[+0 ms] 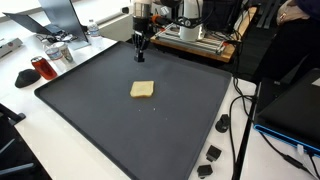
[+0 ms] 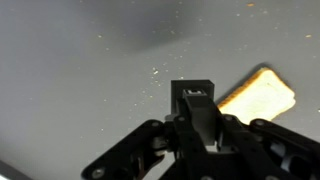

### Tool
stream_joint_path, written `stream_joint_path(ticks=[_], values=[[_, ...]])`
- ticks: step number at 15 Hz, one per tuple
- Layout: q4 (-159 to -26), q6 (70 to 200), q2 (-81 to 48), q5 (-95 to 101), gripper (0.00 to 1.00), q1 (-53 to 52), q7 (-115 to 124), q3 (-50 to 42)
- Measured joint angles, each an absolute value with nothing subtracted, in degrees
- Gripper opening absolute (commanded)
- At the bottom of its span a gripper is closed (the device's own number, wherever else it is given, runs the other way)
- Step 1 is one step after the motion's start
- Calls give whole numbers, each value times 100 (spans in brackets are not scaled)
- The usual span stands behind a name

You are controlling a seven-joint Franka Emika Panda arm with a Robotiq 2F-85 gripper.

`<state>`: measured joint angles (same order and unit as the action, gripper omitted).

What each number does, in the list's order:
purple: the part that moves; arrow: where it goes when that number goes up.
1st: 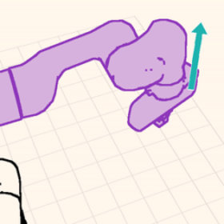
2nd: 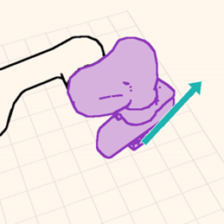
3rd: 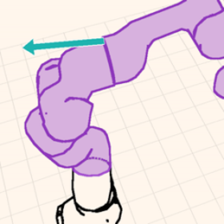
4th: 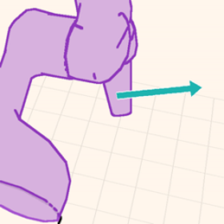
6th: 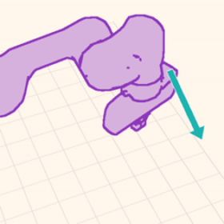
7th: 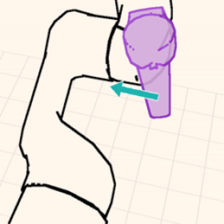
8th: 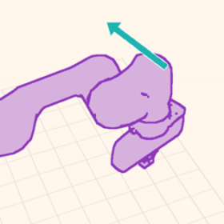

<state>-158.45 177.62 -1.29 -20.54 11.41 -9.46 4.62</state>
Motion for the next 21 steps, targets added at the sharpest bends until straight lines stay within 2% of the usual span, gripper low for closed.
stream_joint_path(ticks=[5,9,14,21], values=[[-15646,17387,53,345,5,1147,-231,-582],[-15004,15873,724,2129,5,1247,1083,-251],[-14225,14163,1219,2112,5,411,1424,574],[-13483,14326,263,1352,5,-75,570,541]])
